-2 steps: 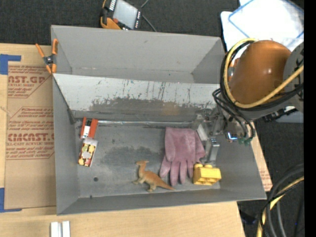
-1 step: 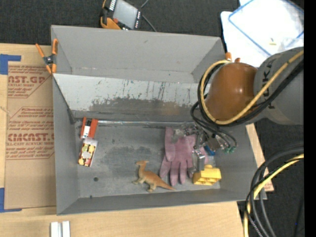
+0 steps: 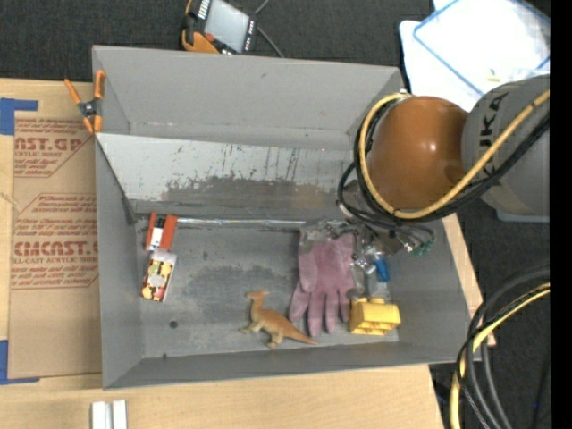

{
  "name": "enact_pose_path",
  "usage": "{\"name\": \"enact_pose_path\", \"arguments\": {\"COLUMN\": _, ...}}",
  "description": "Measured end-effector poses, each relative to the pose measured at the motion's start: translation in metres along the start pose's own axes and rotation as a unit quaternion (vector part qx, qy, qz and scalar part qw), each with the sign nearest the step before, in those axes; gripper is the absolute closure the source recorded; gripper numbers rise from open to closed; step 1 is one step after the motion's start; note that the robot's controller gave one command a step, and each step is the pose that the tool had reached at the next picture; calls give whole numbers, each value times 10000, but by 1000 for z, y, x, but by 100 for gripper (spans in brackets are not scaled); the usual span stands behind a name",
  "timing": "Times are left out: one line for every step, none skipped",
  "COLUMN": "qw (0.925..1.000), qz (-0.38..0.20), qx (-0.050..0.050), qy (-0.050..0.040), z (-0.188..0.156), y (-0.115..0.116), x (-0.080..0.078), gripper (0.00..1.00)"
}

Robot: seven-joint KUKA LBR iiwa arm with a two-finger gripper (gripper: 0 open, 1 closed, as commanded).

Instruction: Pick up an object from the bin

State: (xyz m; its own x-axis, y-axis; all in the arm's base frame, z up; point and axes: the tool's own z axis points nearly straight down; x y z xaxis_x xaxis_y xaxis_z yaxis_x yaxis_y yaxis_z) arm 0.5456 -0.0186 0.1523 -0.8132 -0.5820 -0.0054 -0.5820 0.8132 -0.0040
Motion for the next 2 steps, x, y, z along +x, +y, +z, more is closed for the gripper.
{"name": "enact_pose_path", "arguments": {"qw": 9944, "qz": -1051, "qx": -50, "qy": 32, "z": 44, "y": 29, "x": 9, "gripper": 0}}
{"name": "enact_pose_path", "arguments": {"qw": 9631, "qz": -2692, "qx": 11, "qy": -22, "z": 84, "y": 31, "x": 4, "gripper": 0}}
